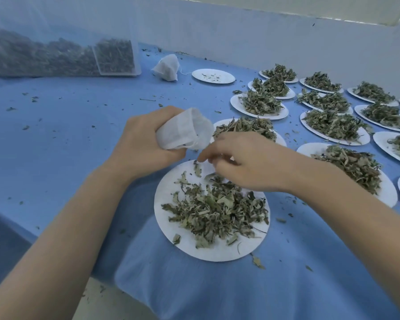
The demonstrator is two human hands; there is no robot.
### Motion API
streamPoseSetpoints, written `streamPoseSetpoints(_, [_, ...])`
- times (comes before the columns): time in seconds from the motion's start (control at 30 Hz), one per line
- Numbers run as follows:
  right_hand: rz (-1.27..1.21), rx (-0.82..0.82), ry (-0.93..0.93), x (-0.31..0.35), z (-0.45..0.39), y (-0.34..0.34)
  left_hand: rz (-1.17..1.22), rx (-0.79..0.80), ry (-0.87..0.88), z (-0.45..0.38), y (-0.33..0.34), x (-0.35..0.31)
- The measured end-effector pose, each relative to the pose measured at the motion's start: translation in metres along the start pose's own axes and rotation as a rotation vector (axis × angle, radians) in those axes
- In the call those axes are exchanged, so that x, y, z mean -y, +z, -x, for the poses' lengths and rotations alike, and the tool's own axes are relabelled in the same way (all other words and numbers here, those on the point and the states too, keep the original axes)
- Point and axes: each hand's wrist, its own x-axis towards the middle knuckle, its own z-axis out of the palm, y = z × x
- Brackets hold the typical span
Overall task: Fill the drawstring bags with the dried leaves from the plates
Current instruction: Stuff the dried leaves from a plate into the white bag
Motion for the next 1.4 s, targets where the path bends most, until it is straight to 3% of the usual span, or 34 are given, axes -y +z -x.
streamPoseSetpoints(0.17, [0.007, 0.147, -0.004, 0.004, -0.006, 0.01, 0.004, -0.062, -0.043, -0.001, -0.002, 0.004])
streamPoseSetpoints(0.5, [-0.057, 0.17, -0.076, -0.003, 0.019, -0.013, -0.011, -0.079, -0.08, 0.0, -0.006, 0.008])
streamPoseSetpoints(0.63, [0.027, 0.219, -0.083, 0.002, 0.021, -0.005, -0.03, -0.067, -0.076, 0.0, -0.005, 0.008])
streamPoseSetpoints(0.83, [0.012, 0.071, -0.062, 0.005, 0.017, -0.003, -0.02, -0.045, -0.072, 0.0, -0.004, 0.009])
streamPoseSetpoints(1.13, [-0.252, -0.269, 0.005, -0.002, 0.028, -0.034, -0.003, -0.01, -0.049, 0.0, -0.004, 0.005])
streamPoseSetpoints(1.4, [-0.189, -0.465, 0.038, 0.007, 0.022, -0.042, -0.063, 0.075, 0.053, 0.001, 0.002, 0.003])
